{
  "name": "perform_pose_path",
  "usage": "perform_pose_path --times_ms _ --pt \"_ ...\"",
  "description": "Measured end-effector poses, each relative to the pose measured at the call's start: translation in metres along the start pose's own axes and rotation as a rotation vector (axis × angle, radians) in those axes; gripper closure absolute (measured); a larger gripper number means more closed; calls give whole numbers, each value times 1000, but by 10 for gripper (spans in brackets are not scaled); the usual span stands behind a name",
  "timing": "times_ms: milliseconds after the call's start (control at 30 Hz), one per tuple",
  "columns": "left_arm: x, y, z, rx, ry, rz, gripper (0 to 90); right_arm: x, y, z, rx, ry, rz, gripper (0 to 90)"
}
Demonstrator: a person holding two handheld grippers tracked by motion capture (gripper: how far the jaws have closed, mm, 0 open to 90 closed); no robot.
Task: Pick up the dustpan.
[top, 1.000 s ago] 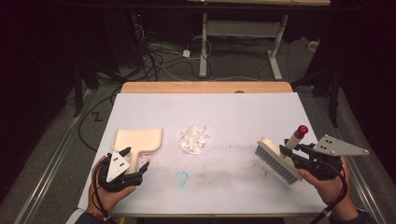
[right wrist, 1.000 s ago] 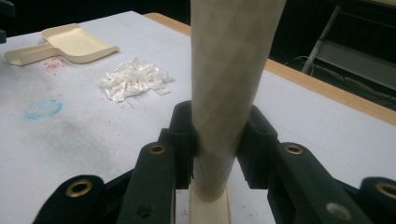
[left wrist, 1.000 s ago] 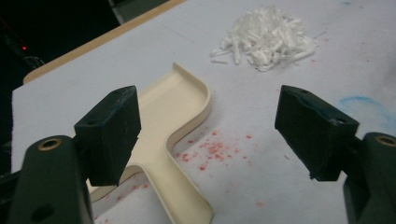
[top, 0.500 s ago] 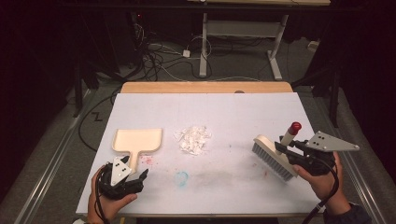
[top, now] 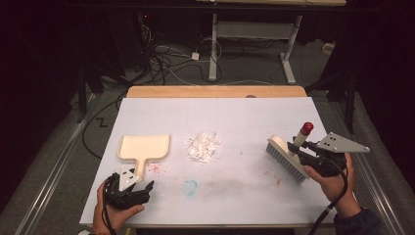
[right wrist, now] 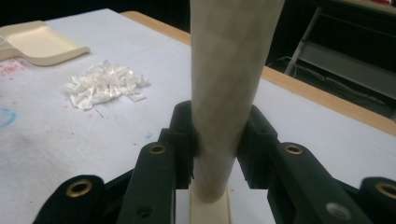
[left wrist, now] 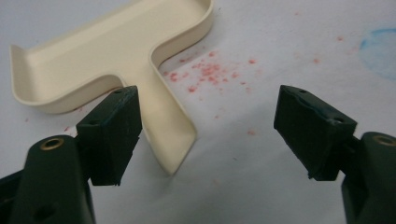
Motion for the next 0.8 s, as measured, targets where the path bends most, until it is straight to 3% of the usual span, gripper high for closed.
perform_pose_path --times_ms 133,333,400,433,500,600,733,800 --pt "-6 -1 -9 -45 -2 46 225 1 -3 -3 -11 -2 0 706" --pt "-9 3 -21 -74 8 98 246 1 -3 -3 -13 -3 -2 706" --pt "-16 8 -32 -94 29 140 263 2 -4 -4 -17 -3 3 707" --pt "-16 8 -32 -94 29 140 268 1 -4 -4 -17 -3 3 707" --pt "-24 13 -41 -93 18 199 266 1 -4 -3 -20 -3 -3 706" --pt "-29 17 -47 -96 9 226 290 1 -3 -1 -16 -1 3 707" --pt "-38 23 -53 -106 24 241 375 0 -3 -1 -18 2 -2 707" --pt "-43 25 -54 -114 19 252 474 -1 -5 -1 -23 6 1 707"
Point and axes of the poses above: each handheld gripper's, and its own axes: z roughly backward along the jaws, y roughly out of its top, x roughly to its right, the point moved 8 cm from there along -z, roughly forward along the jaws, and after that the axes turned 1 degree about y, right-handed, at the moved point
